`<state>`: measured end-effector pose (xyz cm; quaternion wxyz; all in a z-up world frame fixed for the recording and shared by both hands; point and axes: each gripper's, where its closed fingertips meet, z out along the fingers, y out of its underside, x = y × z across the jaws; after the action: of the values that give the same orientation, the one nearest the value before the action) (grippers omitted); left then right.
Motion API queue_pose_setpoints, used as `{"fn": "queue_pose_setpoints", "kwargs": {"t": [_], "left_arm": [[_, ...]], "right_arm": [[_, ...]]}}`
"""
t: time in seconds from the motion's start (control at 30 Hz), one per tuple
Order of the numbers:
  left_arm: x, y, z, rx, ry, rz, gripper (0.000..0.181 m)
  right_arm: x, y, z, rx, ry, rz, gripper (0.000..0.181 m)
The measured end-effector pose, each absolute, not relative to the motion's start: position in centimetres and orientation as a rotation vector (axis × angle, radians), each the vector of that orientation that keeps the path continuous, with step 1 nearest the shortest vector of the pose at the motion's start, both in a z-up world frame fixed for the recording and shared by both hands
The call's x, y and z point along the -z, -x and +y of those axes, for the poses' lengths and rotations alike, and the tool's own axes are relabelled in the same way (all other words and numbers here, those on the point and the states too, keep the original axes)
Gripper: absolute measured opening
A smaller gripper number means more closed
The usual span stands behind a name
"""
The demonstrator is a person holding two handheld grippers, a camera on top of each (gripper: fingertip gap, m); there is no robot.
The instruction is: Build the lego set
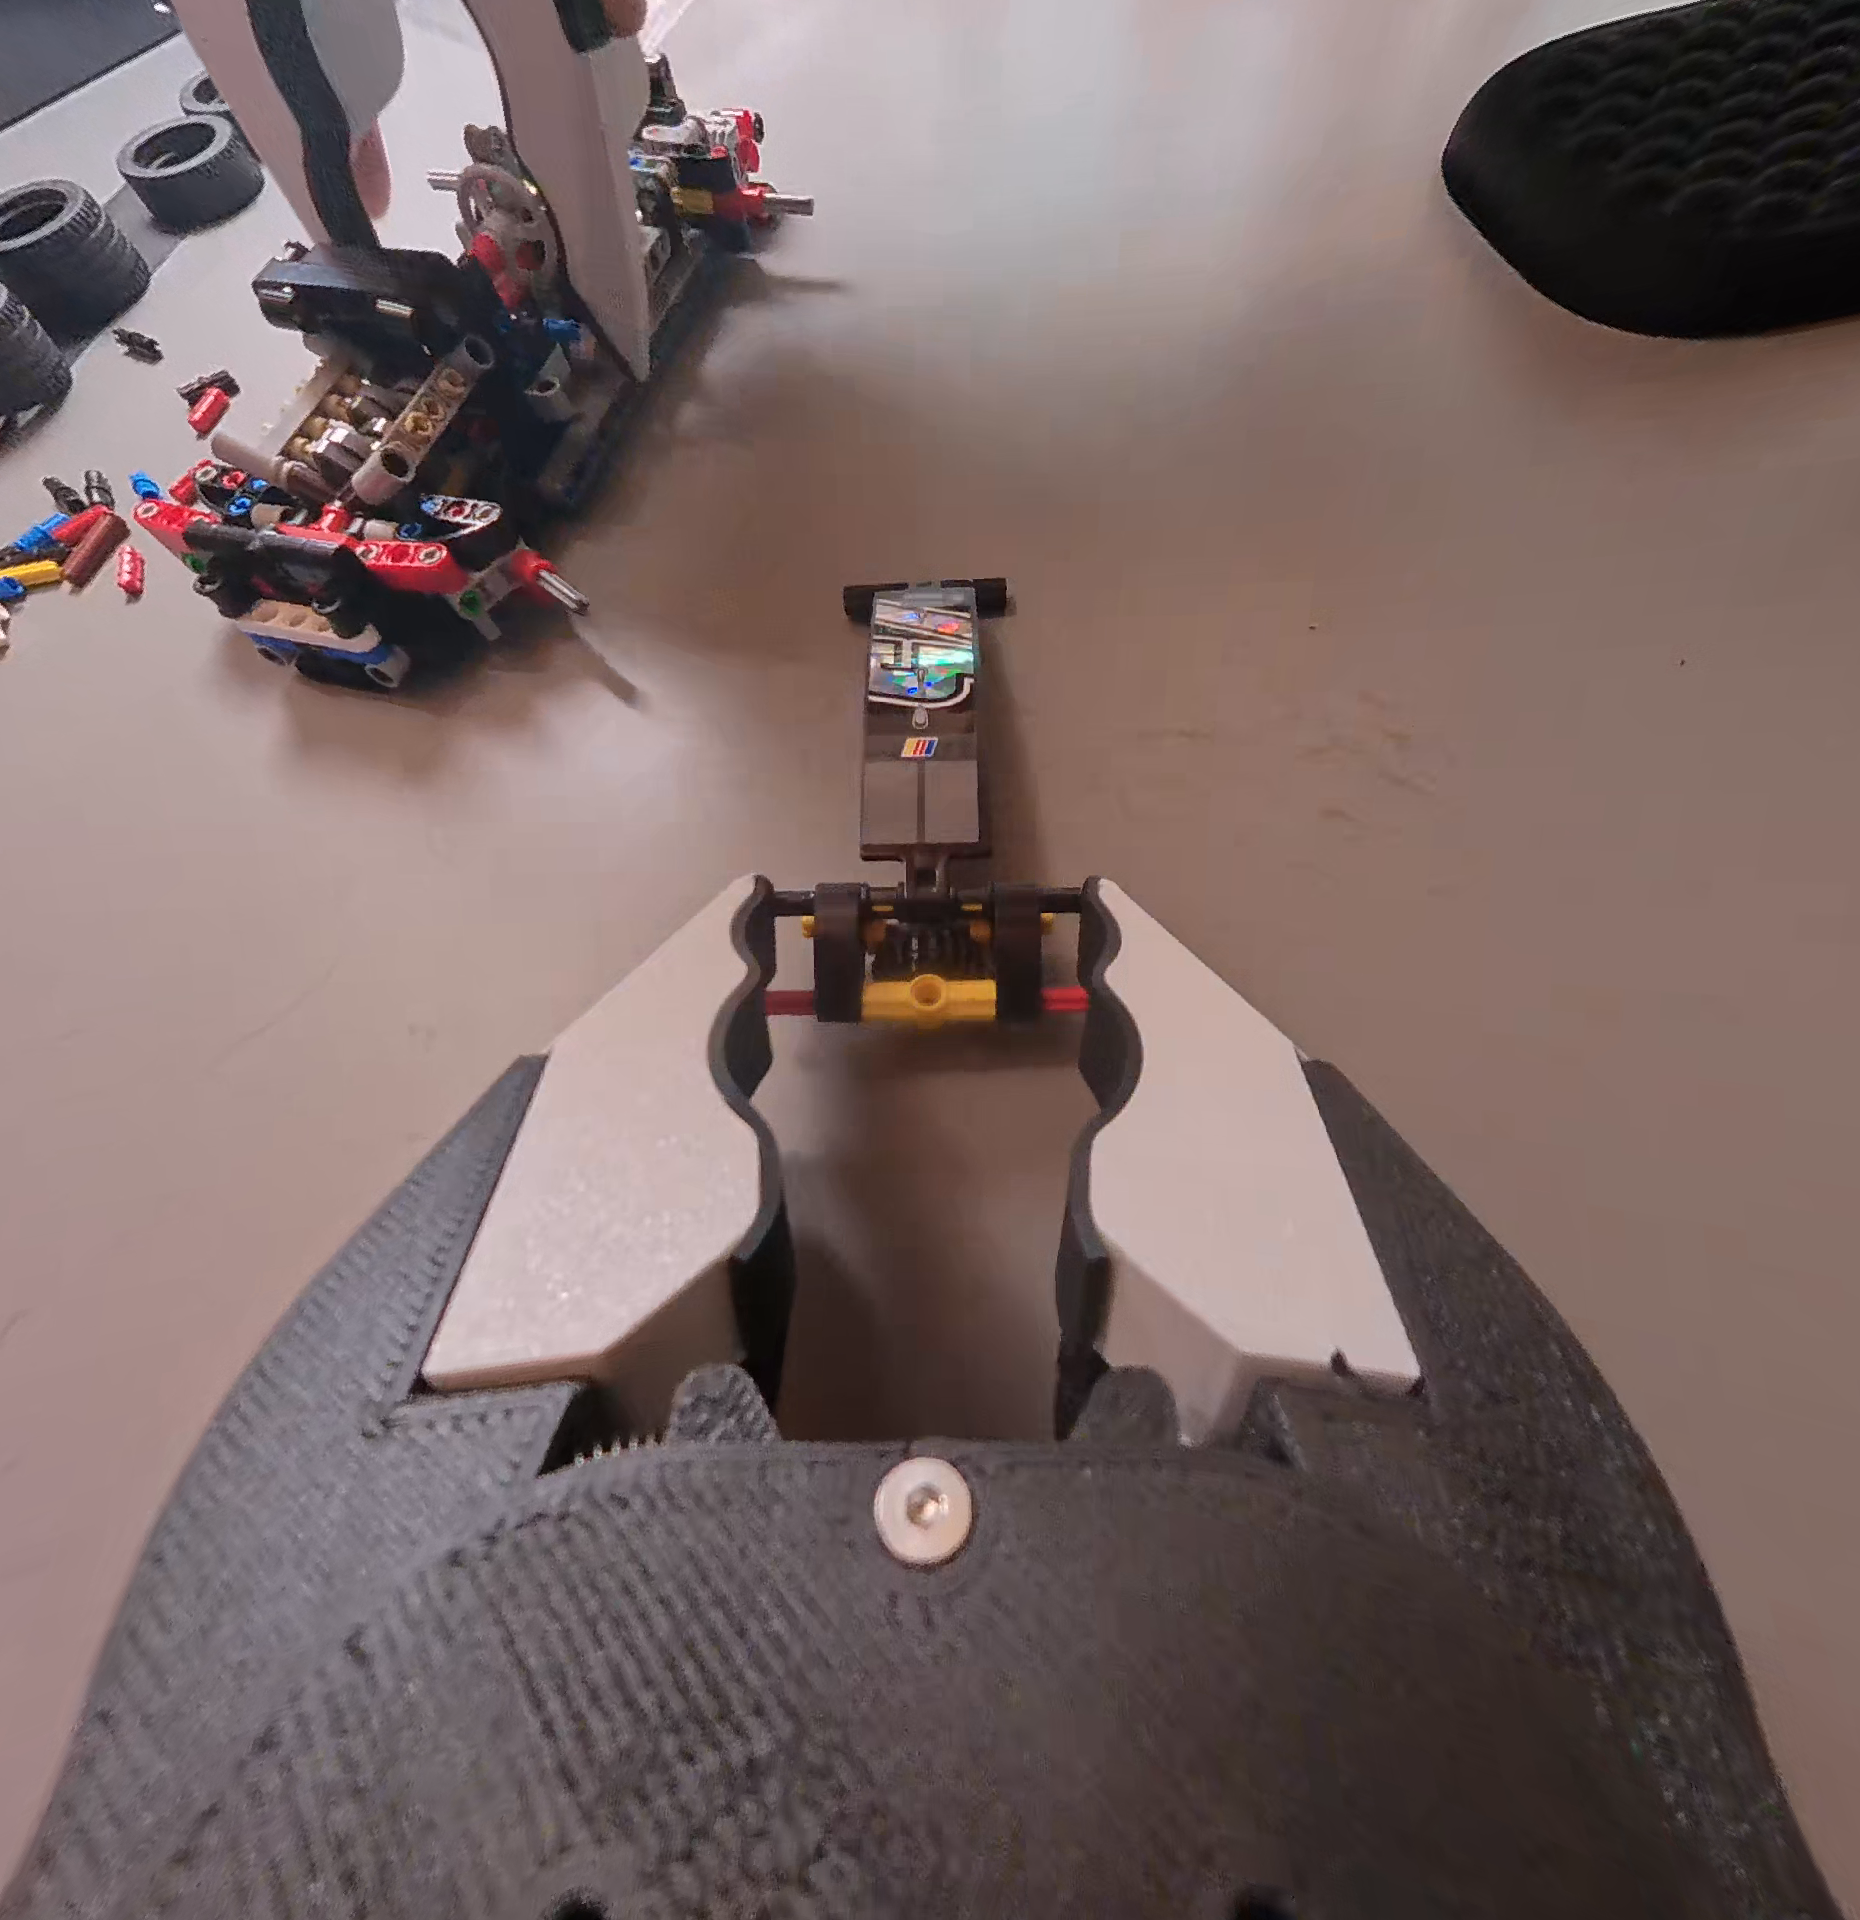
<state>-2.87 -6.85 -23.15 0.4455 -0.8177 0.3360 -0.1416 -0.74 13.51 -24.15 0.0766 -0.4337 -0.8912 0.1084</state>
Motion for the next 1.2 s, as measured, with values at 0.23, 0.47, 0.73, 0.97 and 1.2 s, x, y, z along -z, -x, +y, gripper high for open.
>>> {"fn": "queue_pose_setpoints", "kwargs": {"t": [0.23,0.47,0.73,0.97,1.2], "left_arm": [[23.4,2.5,-7.2,0.356,2.023,0.875,0.057],[23.4,2.4,-7.3,0.335,2.016,0.883,0.057],[23.4,2.4,-7.3,0.325,2.014,0.885,0.057],[23.4,2.3,-7.3,0.321,2.012,0.889,0.057],[23.4,1.7,-7.3,0.309,1.997,0.915,0.057]], "right_arm": [[24.2,3.5,9.9,-0.322,1.138,-2.708,0.048],[24.2,5.3,7.7,-0.312,1.065,-2.736,0.051],[19.9,5.2,7.5,-0.522,1.107,-2.527,0.059],[15.5,0.6,3.8,-0.86,1.058,-2.317,0.056],[18.9,-4.8,-1.1,-0.943,1.088,-2.317,0.055]]}}
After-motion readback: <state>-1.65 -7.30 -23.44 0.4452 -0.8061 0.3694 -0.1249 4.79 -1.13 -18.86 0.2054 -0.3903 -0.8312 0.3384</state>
